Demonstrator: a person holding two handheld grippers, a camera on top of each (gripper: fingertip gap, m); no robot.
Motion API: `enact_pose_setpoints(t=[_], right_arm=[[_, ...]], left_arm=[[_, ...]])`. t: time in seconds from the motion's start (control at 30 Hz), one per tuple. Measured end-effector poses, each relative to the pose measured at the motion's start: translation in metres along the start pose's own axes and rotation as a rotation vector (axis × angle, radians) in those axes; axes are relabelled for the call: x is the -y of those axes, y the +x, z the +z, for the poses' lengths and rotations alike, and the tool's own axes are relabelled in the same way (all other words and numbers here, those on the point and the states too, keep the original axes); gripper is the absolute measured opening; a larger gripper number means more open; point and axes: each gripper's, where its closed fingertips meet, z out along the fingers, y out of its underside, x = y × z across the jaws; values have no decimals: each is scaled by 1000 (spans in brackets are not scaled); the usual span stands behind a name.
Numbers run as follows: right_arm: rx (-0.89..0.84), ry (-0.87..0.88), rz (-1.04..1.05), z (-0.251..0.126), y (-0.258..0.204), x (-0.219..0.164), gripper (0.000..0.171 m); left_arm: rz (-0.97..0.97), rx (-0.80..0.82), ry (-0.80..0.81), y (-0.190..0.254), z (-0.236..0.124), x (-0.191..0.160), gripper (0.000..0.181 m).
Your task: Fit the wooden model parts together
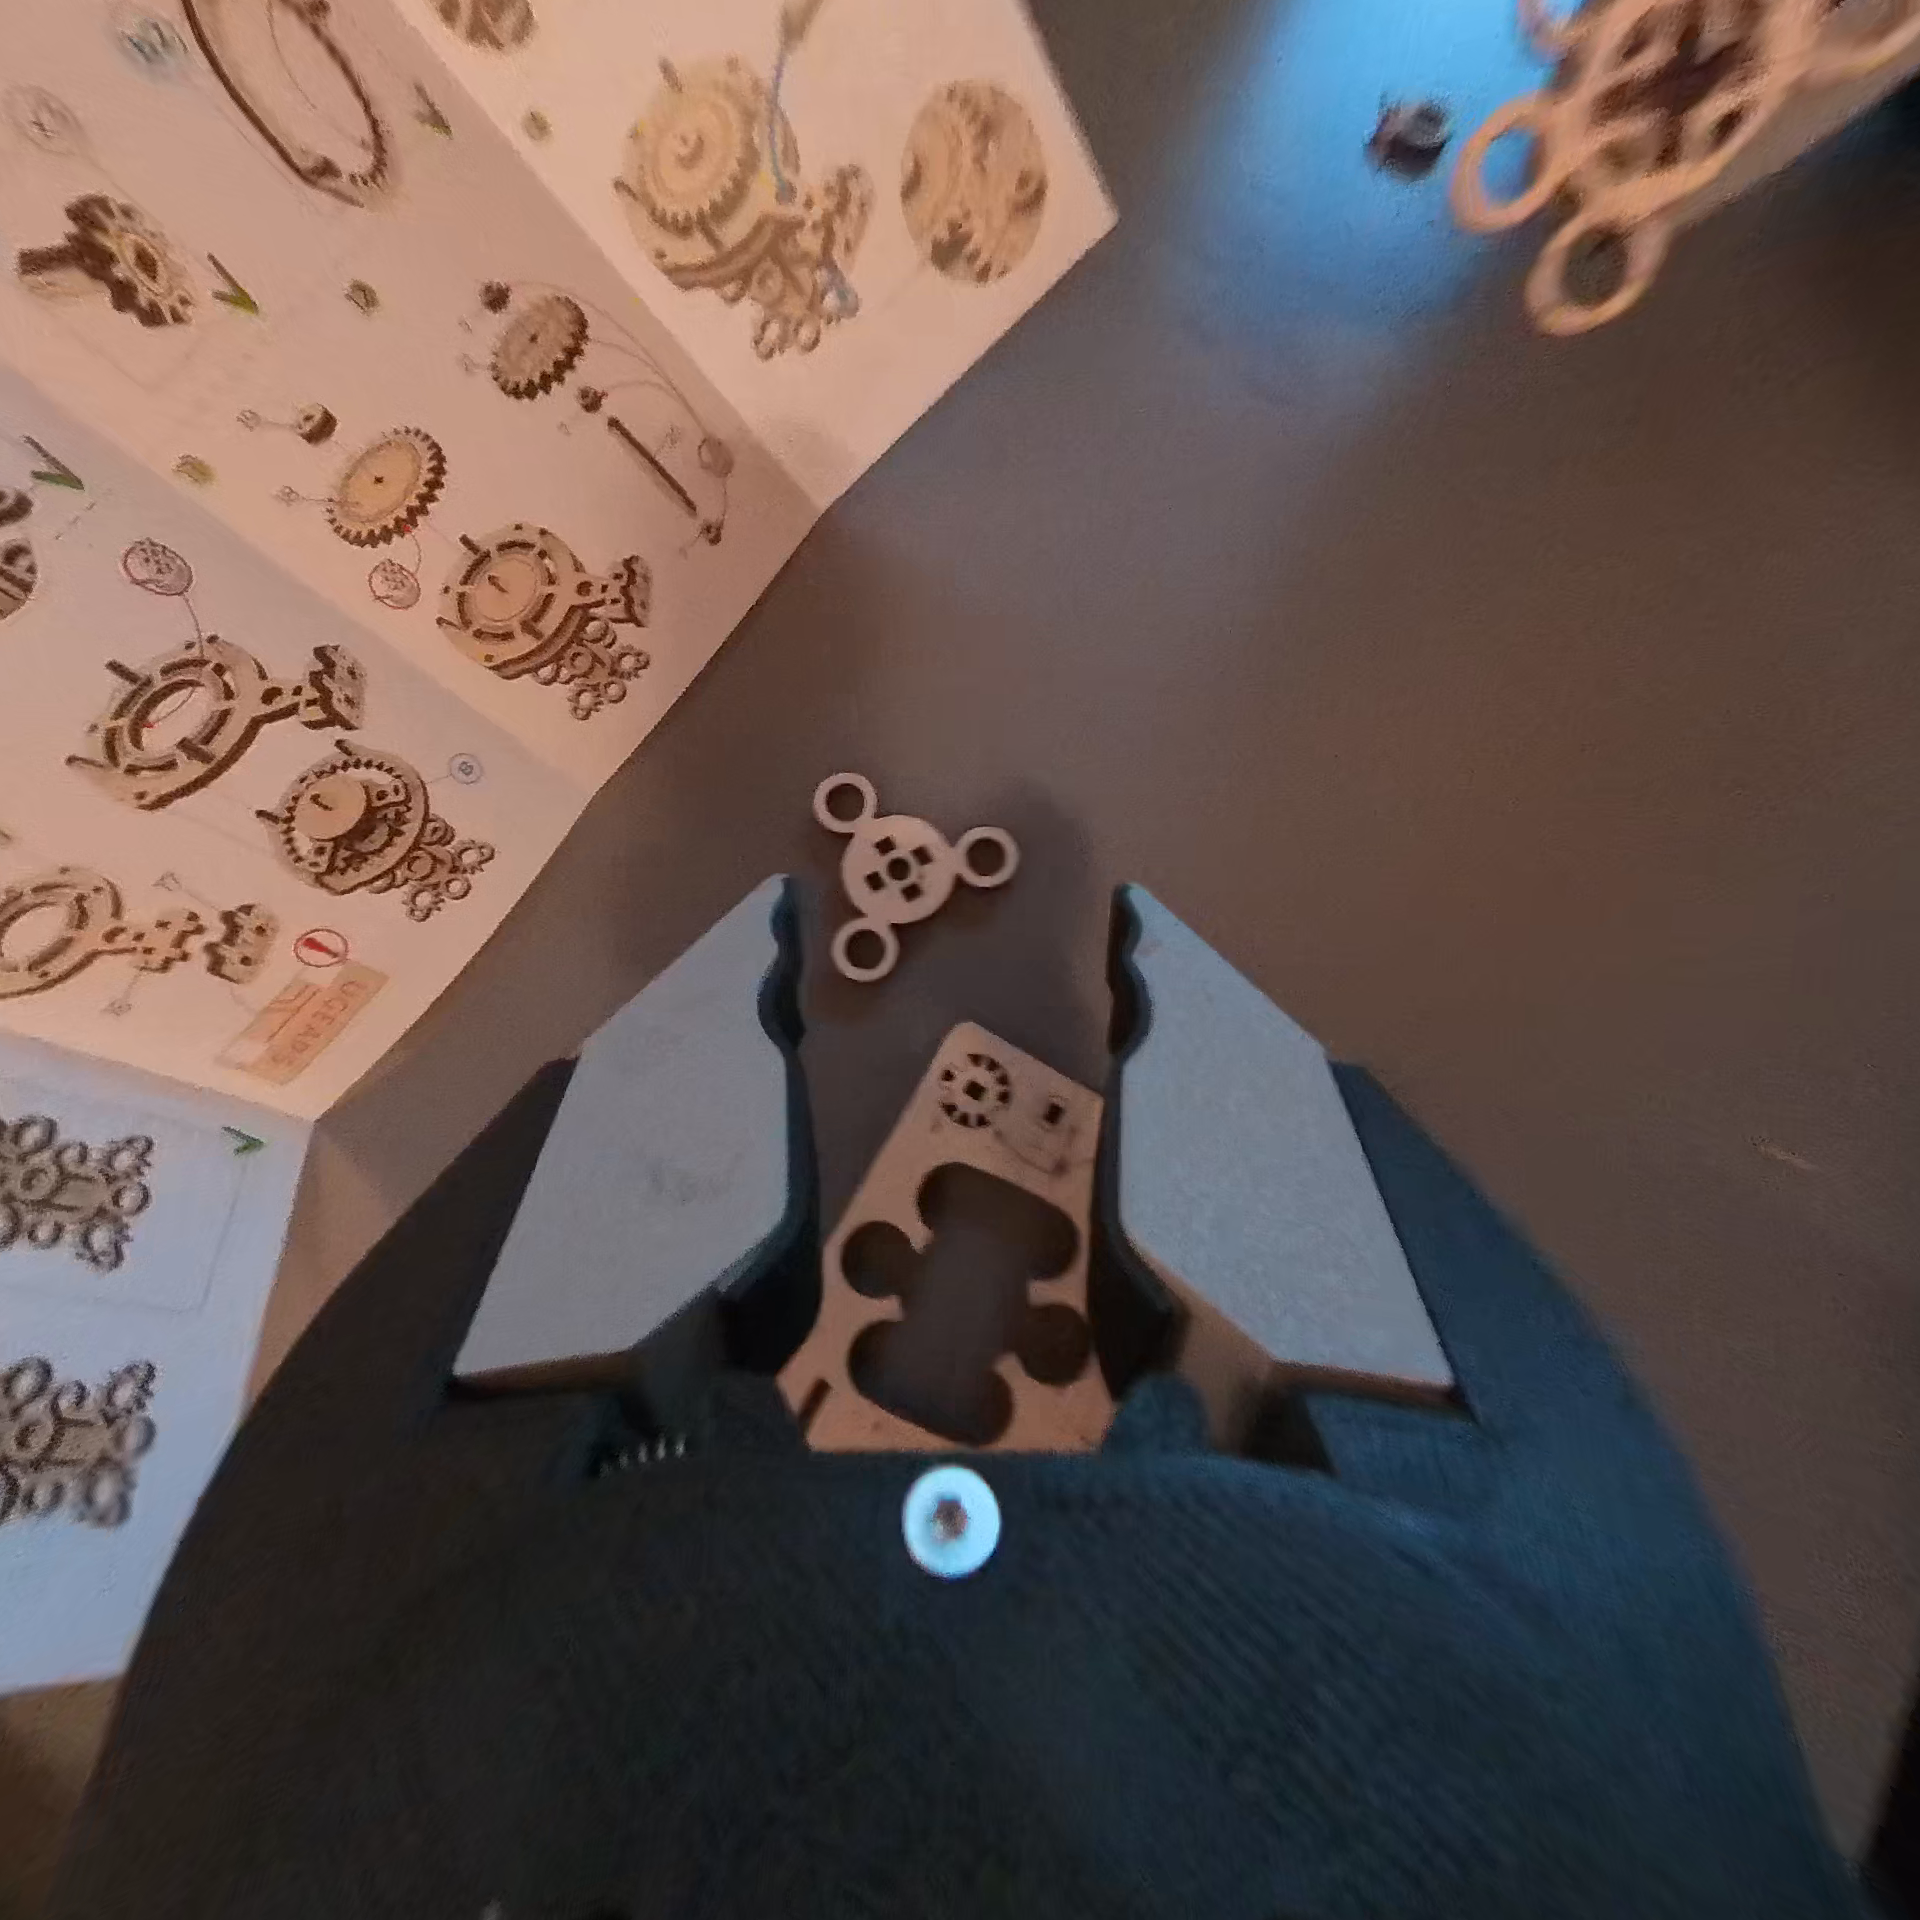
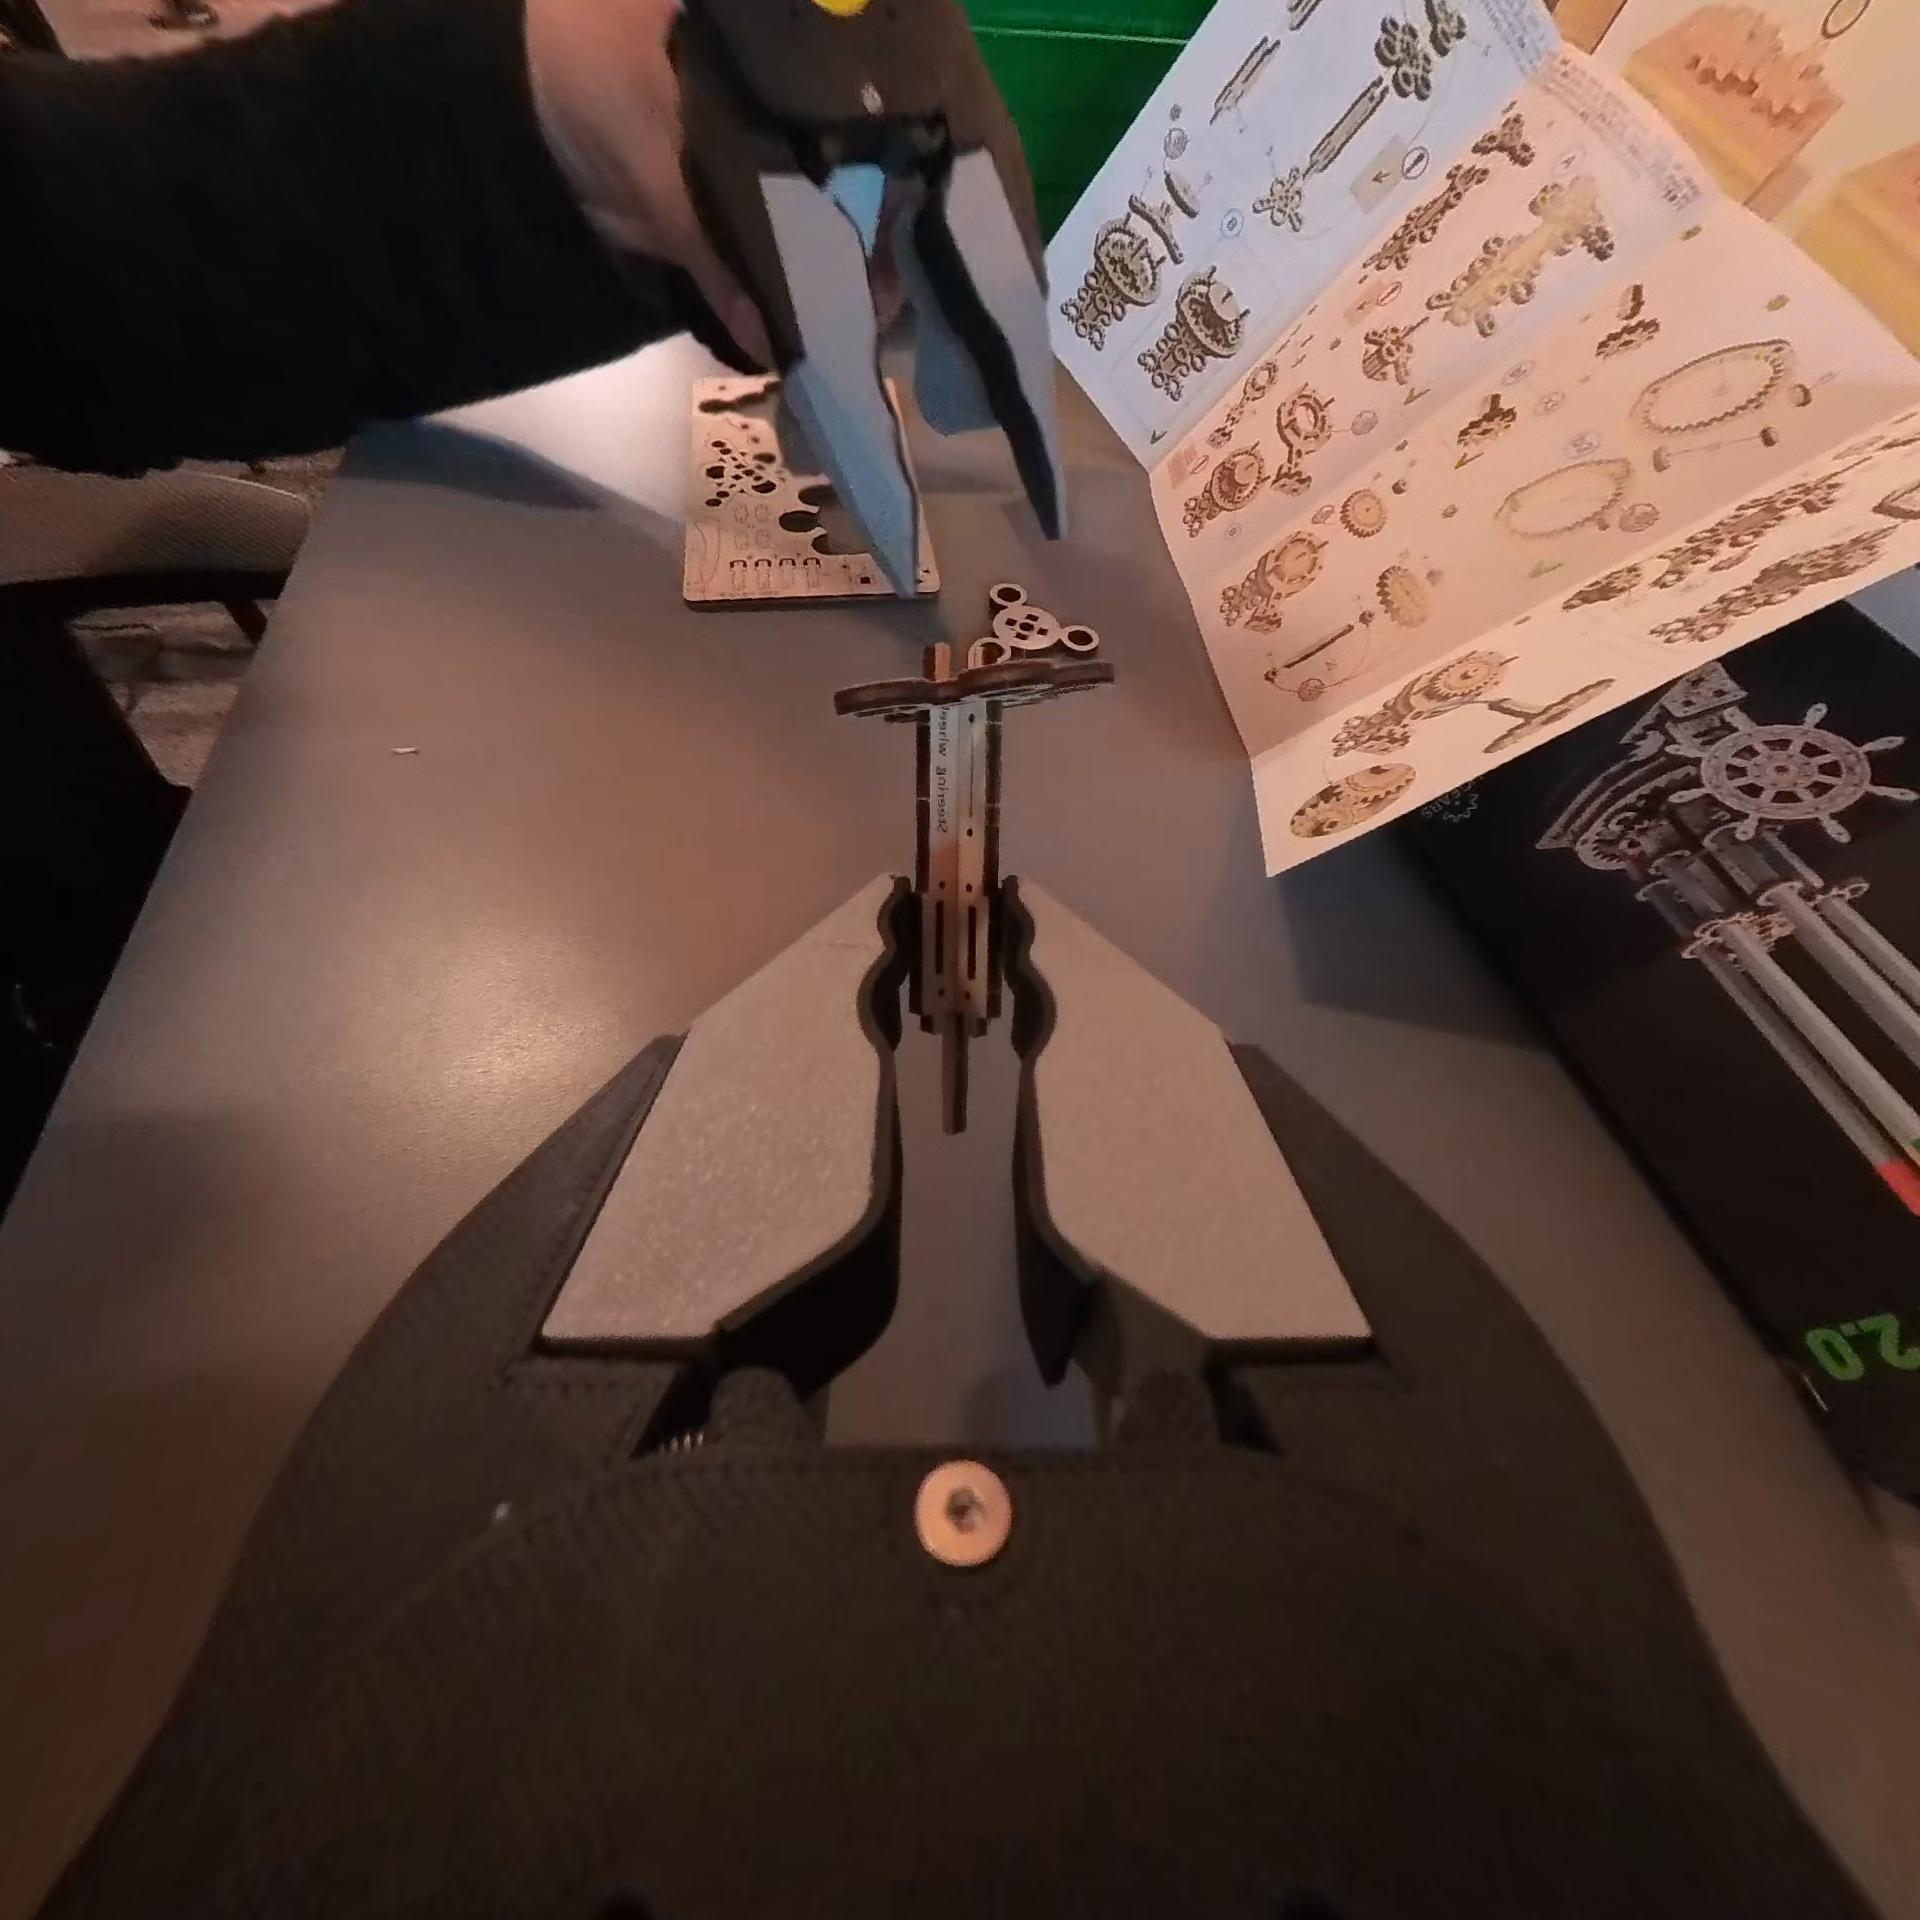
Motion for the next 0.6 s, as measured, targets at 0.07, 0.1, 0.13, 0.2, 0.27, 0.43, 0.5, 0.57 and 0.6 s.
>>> enact_pose_setpoints(t=[0.07,0.1,0.13,0.2,0.27,0.43,0.5,0.57,0.6], right_arm=[[0,5,-8,-1,0,1,13],[-2,6,-7,-2,1,1,13],[-5,8,-4,-3,2,1,13],[-2,15,8,-4,3,1,13],[5,24,23,-5,4,1,13],[28,40,51,-7,5,2,13],[34,44,55,-7,5,2,13],[38,48,54,-7,5,2,13],[42,51,52,-8,4,3,13]], left_arm=[[28,27,-64,-9,10,-7,56],[40,44,-85,-14,14,-9,56],[55,57,-106,-17,16,-11,54],[83,38,-117,-16,18,-11,47],[92,8,-125,-15,19,-12,44],[89,-73,-81,-12,23,-8,30],[81,-90,-68,-10,24,-6,34],[74,-83,-57,-11,26,-4,32],[74,-71,-54,-13,26,-4,22]])
